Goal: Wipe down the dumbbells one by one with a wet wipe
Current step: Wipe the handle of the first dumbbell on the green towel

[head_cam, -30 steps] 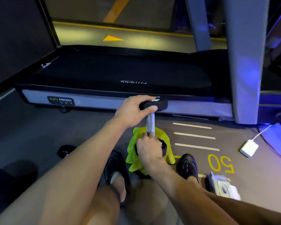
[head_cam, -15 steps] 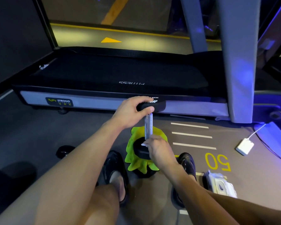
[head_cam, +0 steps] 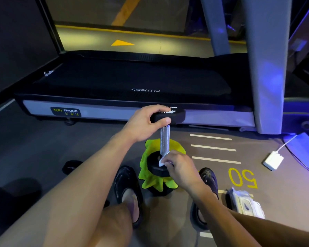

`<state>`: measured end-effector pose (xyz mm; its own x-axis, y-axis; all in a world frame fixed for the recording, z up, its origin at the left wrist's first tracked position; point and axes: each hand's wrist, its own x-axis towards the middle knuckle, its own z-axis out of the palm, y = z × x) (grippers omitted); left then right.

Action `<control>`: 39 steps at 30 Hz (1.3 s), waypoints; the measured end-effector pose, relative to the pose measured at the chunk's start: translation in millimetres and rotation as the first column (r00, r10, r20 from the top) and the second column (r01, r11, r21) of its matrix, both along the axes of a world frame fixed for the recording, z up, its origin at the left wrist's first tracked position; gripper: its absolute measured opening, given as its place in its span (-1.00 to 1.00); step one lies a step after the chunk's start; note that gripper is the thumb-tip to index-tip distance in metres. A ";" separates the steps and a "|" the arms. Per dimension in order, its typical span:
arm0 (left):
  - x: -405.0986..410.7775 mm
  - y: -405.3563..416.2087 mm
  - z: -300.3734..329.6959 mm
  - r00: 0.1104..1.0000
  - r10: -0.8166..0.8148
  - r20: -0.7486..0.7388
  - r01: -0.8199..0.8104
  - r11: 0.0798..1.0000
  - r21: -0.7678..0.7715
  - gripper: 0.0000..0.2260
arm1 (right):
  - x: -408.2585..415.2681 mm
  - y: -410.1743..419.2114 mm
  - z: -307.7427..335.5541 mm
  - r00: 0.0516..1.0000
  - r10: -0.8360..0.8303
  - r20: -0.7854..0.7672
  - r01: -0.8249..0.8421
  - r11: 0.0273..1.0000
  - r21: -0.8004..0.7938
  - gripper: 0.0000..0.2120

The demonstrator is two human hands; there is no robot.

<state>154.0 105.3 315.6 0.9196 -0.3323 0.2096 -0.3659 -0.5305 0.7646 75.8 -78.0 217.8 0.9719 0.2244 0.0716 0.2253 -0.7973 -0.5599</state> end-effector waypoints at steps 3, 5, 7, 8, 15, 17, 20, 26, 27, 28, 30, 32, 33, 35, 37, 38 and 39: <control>0.9 -0.5 -0.3 1.000 -0.002 -0.003 0.002 1.000 -0.008 -0.68 | 3.7 6.5 -2.2 0.998 -0.009 0.055 0.010 1.000 -0.028 -0.83; 1.8 0.7 0.4 1.000 0.008 -0.009 -0.008 1.000 -0.008 -0.69 | 2.5 -1.2 -13.9 0.990 -0.117 0.084 0.107 0.987 0.116 -0.83; 1.6 2.1 -0.1 1.000 0.012 0.001 -0.012 1.000 -0.020 -0.70 | 3.3 -15.0 -20.2 0.961 -0.273 0.052 0.254 0.939 0.230 -0.85; 1.3 1.9 -0.7 1.000 0.001 0.005 -0.001 1.000 -0.026 -0.70 | 6.0 -20.4 -18.7 0.940 -0.340 0.021 0.326 0.917 0.231 -0.87; 6.0 1.2 -6.2 1.000 -0.008 -0.005 0.008 0.999 -0.048 -0.67 | -1.8 22.8 -10.5 0.913 -0.403 0.063 0.331 0.822 0.463 -0.83; 9.5 3.5 -9.5 1.000 -0.008 -0.001 0.008 0.998 -0.059 -0.61 | -12.4 32.3 -20.7 0.918 -0.362 0.162 0.267 0.867 0.420 -0.84; 11.9 0.3 -13.8 1.000 -0.002 0.012 0.002 0.998 -0.063 -0.50 | 2.9 31.8 -11.4 0.901 -0.423 0.097 0.316 0.793 0.520 -0.87; 13.8 1.7 -13.7 1.000 -0.005 -0.004 0.005 0.998 -0.068 -0.54 | 20.5 44.6 12.4 0.854 -0.507 0.117 0.334 0.707 0.624 -0.95; 13.7 3.0 -13.3 1.000 -0.008 -0.005 0.007 0.998 -0.068 -0.55 | 12.3 44.0 3.9 0.865 -0.485 0.132 0.325 0.741 0.588 -0.93; 13.9 3.9 -12.9 1.000 -0.010 -0.001 0.010 0.998 -0.068 -0.56 | 4.2 41.6 -4.1 0.880 -0.457 0.130 0.319 0.771 0.551 -0.87; 12.7 2.4 -13.0 1.000 -0.019 -0.001 0.019 0.997 -0.078 -0.57 | 1.6 34.0 -4.8 0.912 -0.404 0.068 0.320 0.805 0.500 -0.73; 12.8 -0.6 -12.8 1.000 -0.013 0.002 0.013 0.996 -0.088 -0.63 | 19.0 32.4 13.0 0.917 -0.398 0.030 0.331 0.800 0.500 -0.66; 12.7 -1.8 -12.8 1.000 -0.008 0.000 0.008 0.996 -0.091 -0.65 | 28.4 34.6 24.9 0.911 -0.409 0.052 0.326 0.791 0.518 -0.66; 12.1 -2.8 -13.2 1.000 -0.013 0.014 0.014 0.996 -0.090 -0.64 | 40.9 41.5 41.7 0.881 -0.451 0.143 0.305 0.772 0.557 -0.77; 12.1 -1.4 -14.1 1.000 -0.028 0.007 0.029 0.995 -0.090 -0.64 | 37.9 46.6 32.5 0.859 -0.481 0.176 0.312 0.763 0.566 -0.89; 11.7 -0.2 -14.2 1.000 -0.030 0.005 0.030 0.995 -0.092 -0.65 | 29.5 46.5 21.1 0.862 -0.473 0.181 0.308 0.774 0.553 -0.91; 11.4 1.0 -14.1 1.000 -0.023 0.007 0.024 0.995 -0.095 -0.67 | 19.2 46.1 10.9 0.876 -0.450 0.174 0.297 0.787 0.540 -0.92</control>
